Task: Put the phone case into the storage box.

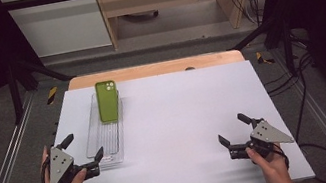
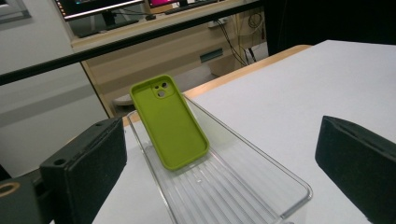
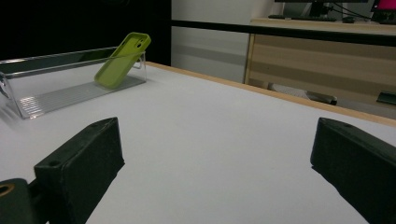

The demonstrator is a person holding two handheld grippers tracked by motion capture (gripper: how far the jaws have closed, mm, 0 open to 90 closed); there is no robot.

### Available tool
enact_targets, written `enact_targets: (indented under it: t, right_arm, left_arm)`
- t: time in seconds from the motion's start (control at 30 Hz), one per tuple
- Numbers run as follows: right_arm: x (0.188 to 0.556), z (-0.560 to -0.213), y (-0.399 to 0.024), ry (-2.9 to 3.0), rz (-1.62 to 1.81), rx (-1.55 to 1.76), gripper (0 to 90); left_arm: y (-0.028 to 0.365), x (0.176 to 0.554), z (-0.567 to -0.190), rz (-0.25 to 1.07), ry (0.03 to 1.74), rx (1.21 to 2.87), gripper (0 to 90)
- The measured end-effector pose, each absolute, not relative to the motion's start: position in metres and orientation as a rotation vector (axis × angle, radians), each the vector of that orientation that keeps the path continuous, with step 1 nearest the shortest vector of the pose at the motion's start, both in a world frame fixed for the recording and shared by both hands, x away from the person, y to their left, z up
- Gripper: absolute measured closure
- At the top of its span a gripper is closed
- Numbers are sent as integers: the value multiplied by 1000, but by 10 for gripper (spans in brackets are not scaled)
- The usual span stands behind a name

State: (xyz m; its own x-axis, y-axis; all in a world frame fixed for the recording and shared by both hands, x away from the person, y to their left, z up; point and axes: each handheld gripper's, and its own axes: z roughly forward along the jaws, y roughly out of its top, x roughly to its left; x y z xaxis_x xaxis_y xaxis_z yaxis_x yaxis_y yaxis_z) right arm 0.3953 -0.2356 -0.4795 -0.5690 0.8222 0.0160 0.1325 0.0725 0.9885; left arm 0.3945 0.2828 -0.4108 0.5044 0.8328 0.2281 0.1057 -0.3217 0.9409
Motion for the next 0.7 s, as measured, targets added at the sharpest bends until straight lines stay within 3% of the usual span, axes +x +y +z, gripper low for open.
enact_targets:
  t: [0.7]
  right_arm:
    - [395,-480,-236,1790,1520,938,26]
  left_arm:
    - [285,390,-439,846,786,1735,10]
